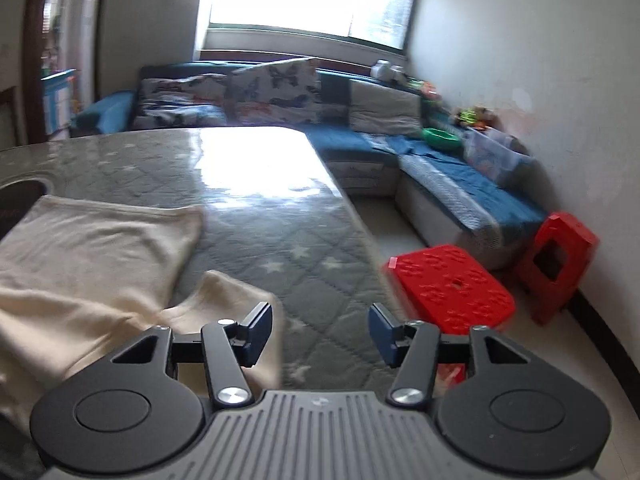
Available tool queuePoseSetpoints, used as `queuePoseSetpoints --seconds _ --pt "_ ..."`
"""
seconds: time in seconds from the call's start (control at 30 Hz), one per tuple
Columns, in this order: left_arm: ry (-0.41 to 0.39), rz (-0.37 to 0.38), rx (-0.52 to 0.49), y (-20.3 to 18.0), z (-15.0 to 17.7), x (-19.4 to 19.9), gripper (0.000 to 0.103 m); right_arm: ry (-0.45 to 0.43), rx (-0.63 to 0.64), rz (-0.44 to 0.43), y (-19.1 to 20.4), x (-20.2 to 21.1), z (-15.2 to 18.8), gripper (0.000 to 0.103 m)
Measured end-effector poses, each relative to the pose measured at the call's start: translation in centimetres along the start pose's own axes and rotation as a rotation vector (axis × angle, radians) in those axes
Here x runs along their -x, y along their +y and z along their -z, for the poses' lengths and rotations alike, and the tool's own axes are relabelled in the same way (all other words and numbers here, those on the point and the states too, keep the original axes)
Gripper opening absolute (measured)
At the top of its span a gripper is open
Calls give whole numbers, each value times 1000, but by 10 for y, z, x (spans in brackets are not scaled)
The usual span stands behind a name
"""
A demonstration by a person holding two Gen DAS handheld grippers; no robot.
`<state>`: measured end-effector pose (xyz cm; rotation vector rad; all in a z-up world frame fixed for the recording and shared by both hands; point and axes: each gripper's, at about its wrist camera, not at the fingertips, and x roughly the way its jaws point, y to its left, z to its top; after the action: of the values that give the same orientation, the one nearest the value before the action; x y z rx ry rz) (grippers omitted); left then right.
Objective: Fold clothes
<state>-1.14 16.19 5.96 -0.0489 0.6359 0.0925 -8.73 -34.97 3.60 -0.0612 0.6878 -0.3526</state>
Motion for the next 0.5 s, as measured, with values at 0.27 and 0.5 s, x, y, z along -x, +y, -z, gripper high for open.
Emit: queuePoseSetpoints --seconds 0.27,0.5 --pt "27 119 -85 -51 -7 -19 32 69 135 -184 47 -23 0 49" --pt "63 224 -193 -116 -12 -46 32 123 149 -199 53 -59 -1 27"
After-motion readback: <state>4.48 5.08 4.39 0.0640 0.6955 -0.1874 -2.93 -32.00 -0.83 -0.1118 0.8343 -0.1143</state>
